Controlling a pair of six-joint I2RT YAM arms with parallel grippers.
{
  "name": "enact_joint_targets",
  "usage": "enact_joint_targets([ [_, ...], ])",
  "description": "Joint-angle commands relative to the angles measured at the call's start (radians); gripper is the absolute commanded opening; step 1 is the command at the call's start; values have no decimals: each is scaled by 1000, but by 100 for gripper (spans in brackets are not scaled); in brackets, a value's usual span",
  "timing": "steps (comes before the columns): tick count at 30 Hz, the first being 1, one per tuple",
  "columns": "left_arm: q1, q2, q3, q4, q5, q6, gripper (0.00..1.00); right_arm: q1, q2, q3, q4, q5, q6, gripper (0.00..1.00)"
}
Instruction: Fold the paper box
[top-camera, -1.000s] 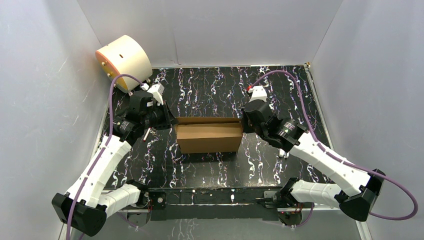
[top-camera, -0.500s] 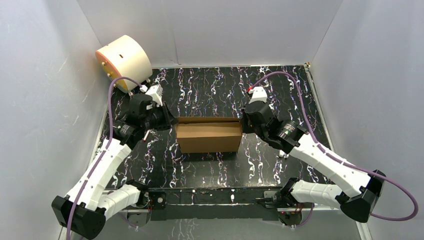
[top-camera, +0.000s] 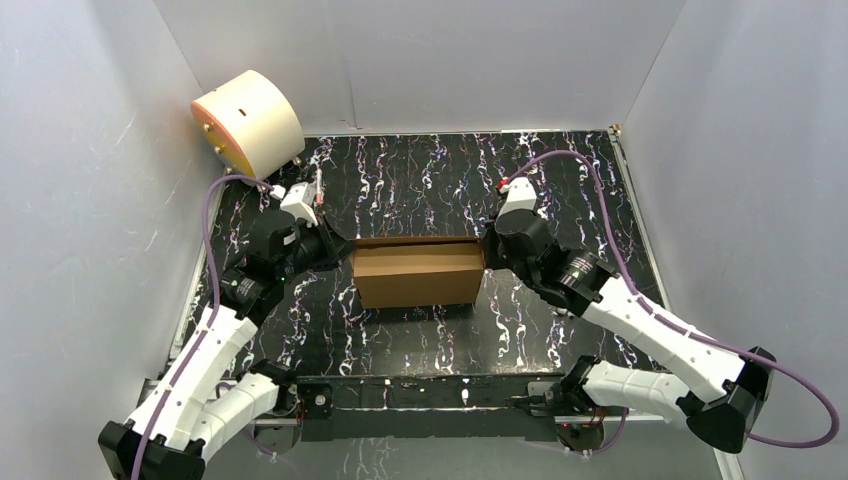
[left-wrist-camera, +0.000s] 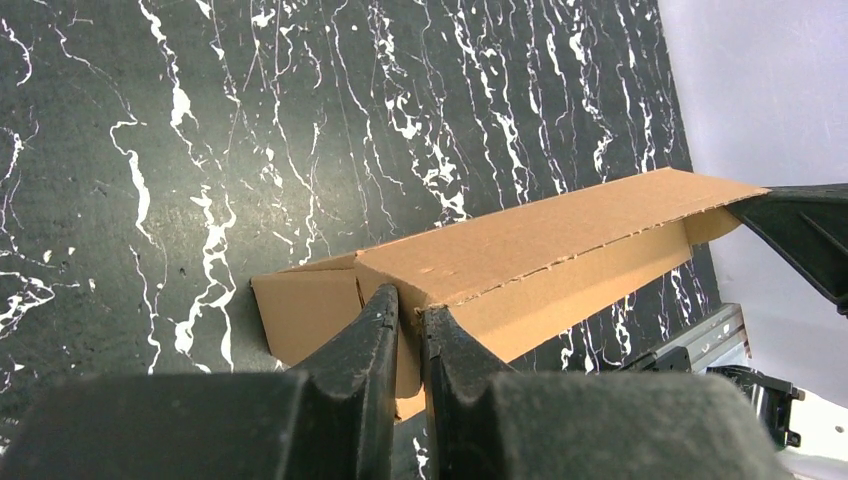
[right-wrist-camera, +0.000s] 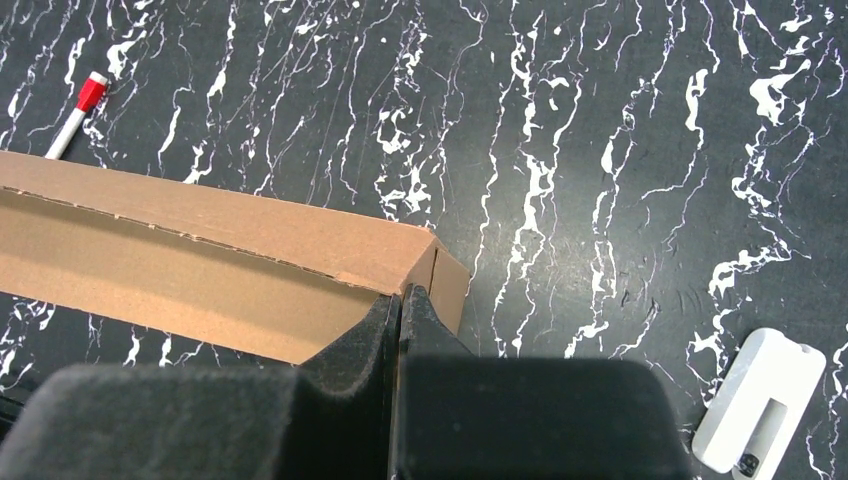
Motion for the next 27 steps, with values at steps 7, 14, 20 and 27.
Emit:
enact_joint_targets([
  [7,-14,-76,-166,-18,62,-7,10,12,-20,-135,74,-124,11,0],
  [14,-14,-120,-191,-22,50,13,13,19,-66,-234,147,-143,-14,0],
  [20,-16,-131,-231,-24,70,-5,17,24,-76,-305,196,-143,-23,0],
  [27,-15,-193,-229,-24,60,-29,27,26,-97,-314,203,-141,-57,6],
])
